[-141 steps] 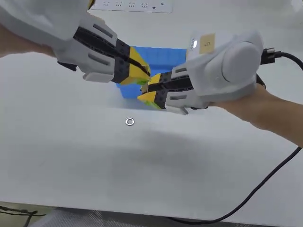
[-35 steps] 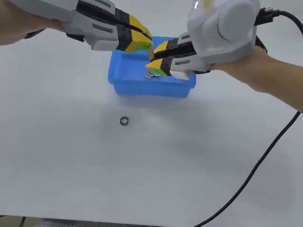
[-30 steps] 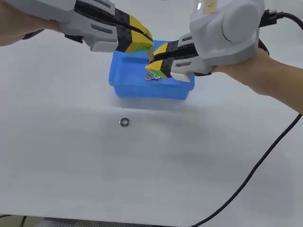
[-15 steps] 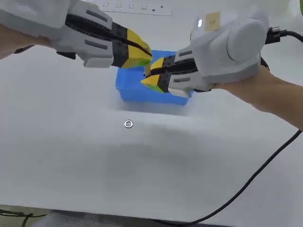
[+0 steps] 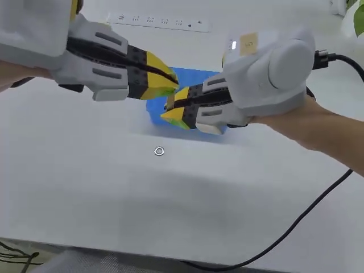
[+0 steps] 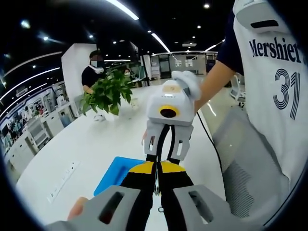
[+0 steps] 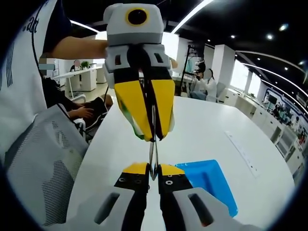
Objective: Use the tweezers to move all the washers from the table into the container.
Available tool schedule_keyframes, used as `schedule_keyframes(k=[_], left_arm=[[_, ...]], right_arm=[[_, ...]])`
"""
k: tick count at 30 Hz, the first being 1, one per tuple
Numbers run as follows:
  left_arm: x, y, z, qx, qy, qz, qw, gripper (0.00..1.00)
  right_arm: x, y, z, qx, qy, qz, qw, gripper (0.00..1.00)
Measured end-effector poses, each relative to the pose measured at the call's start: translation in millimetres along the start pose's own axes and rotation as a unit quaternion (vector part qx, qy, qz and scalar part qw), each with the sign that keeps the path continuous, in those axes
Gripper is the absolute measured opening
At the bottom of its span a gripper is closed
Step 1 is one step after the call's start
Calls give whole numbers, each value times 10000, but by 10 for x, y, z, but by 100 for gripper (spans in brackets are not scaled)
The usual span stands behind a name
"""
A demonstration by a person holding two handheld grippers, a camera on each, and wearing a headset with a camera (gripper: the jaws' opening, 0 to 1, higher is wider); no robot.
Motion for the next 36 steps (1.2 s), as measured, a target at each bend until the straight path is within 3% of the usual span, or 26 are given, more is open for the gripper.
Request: schedule_keyframes(k=[3, 11, 23, 36], left_arm=[[0, 20, -5, -22, 35, -7, 10000, 6], [70, 60, -40, 73, -42, 247, 9997, 5], [343, 103, -151, 280, 32, 573, 9980, 5], [492, 59, -220, 280, 82, 618, 9977, 5]], right_arm=[[3, -29, 13, -44, 18, 53, 10000, 7], [18, -144, 60, -195, 46, 184, 9996, 8], [226, -416, 177, -355, -45, 230, 9991, 8], [369, -491, 149, -254, -100, 388, 9989, 11]])
Point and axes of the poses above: the centre of the closed fingertips' face, and the gripper's own axes: y roughly backward along the fingers, z roughly to its left, x roughly out of its underside, the point moved 8 cm from there along y, roughly backward along the fingers, and after that the axes turned 13 degrees about -x, right-handed, at the moved point
